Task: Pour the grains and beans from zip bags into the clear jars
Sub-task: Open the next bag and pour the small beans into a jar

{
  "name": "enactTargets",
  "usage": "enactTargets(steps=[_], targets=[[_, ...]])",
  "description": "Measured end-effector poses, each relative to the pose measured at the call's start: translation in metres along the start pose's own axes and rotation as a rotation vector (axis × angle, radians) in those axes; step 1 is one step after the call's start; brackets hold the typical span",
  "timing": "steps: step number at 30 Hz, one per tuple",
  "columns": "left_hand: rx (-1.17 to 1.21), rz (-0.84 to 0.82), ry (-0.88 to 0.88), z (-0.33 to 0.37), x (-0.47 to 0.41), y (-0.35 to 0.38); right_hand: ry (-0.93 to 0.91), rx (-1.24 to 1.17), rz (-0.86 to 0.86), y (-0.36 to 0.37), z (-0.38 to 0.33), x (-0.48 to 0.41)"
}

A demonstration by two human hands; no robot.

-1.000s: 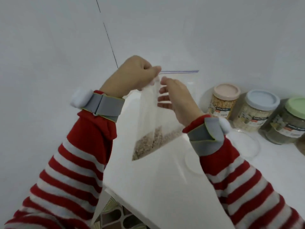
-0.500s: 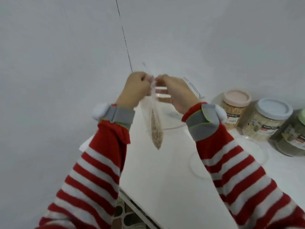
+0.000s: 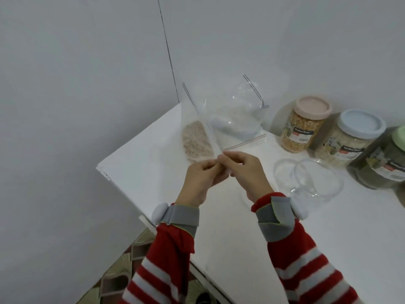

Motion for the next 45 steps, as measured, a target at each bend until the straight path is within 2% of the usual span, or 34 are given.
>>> enactTargets(steps=[4,7,13,19,27,34,37,41,43,45], targets=[[-0.168,0.143,0.057,0.0,0.004,-0.007,0.067,-0.085,-0.016,-0.005,0.009,0.009],[-0.293,0.156,0.082,0.001,0.007,-0.008,0.109,-0.071,-0.056,-0.001,0.016,0.011],[-0.221,0.179,0.056,-0.012,0.014,-0.022,0.176,-0.182,-0.103,0.005,0.028,0.016],[-0.467,0.415,0.211,-0.008,0.028,-0.031,0.095,-0.054,-0.036,0.009,0.035,0.021],[-0.633,0.523,0.252,-0.006,0.034,-0.029,-0.08,0.302,0.018,0.011,0.021,0.025],[-0.654,0.551,0.241,-0.005,0.035,-0.037,-0.149,0.384,0.052,0.014,0.011,0.025],[-0.629,0.461,0.183,0.002,0.029,-0.045,-0.073,0.269,-0.031,0.016,0.021,0.022],[-0.507,0.406,0.157,0.059,0.001,-0.047,0.046,0.178,-0.095,0.02,0.037,0.024],[-0.604,0.409,0.099,0.089,-0.031,-0.043,0.085,0.139,-0.033,0.015,0.043,0.024],[-0.862,0.391,-0.01,0.106,-0.064,-0.039,0.114,0.133,0.001,0.01,0.05,0.024]])
Point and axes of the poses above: each hand's wrist, its own x-axis away from the middle knuckle, its own y-axis out of the palm, z = x × y, the point moved 10 cm from there along -x, towards the middle knuckle, and after that the axes turned 10 degrees about -y, right-handed, at the moved point
